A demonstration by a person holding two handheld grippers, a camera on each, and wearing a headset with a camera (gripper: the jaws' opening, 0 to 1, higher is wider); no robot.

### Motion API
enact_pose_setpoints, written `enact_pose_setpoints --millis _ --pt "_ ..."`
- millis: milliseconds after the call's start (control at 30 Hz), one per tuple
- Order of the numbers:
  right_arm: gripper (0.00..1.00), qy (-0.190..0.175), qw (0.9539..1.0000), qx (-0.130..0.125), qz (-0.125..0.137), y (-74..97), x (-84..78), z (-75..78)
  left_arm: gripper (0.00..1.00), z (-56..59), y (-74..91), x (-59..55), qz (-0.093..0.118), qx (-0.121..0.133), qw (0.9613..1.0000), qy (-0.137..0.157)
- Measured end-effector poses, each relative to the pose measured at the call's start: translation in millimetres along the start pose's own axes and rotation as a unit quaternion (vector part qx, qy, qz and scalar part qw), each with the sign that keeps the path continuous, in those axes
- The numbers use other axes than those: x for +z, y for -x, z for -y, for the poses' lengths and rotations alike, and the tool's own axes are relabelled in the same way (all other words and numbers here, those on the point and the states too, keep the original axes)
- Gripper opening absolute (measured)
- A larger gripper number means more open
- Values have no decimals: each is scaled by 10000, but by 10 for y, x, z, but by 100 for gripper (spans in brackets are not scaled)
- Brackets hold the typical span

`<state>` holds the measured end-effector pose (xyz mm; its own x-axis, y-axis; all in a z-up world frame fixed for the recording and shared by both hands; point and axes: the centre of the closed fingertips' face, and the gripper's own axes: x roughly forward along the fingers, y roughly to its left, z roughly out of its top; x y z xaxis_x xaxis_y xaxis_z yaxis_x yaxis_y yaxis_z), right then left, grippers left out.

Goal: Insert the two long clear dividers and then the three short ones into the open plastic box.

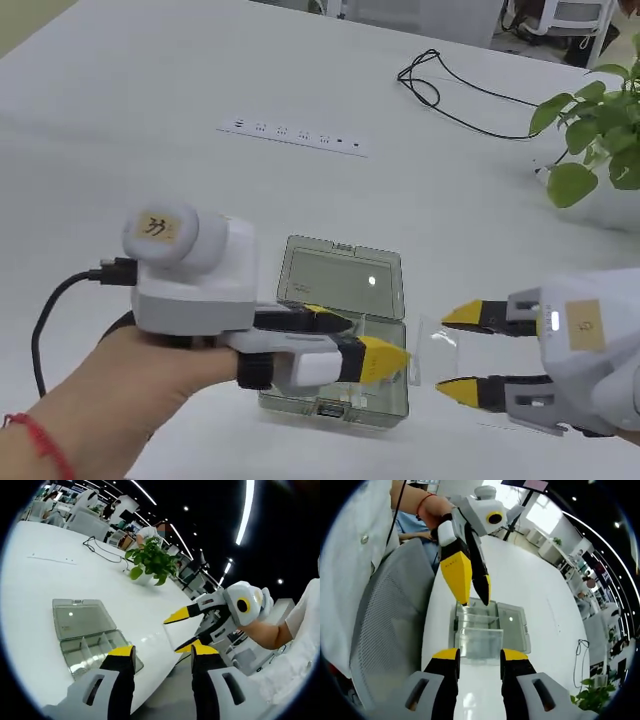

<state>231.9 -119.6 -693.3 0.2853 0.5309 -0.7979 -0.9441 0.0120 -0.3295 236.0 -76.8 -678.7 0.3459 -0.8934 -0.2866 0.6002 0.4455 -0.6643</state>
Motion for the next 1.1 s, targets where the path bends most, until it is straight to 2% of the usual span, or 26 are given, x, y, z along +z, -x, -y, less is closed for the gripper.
enact_pose_setpoints --millis 167,433,1100 --pt "33 118 9999 -20 8 6 95 -16 32 41 -77 -42 -43 -147 9994 321" --pt "33 251 9997 -25 17 19 194 -55 22 116 -160 -103 -111 -318 9980 538" --pt "33 329 9994 -45 -5 29 257 -83 0 198 -224 -136 -131 -506 9965 659"
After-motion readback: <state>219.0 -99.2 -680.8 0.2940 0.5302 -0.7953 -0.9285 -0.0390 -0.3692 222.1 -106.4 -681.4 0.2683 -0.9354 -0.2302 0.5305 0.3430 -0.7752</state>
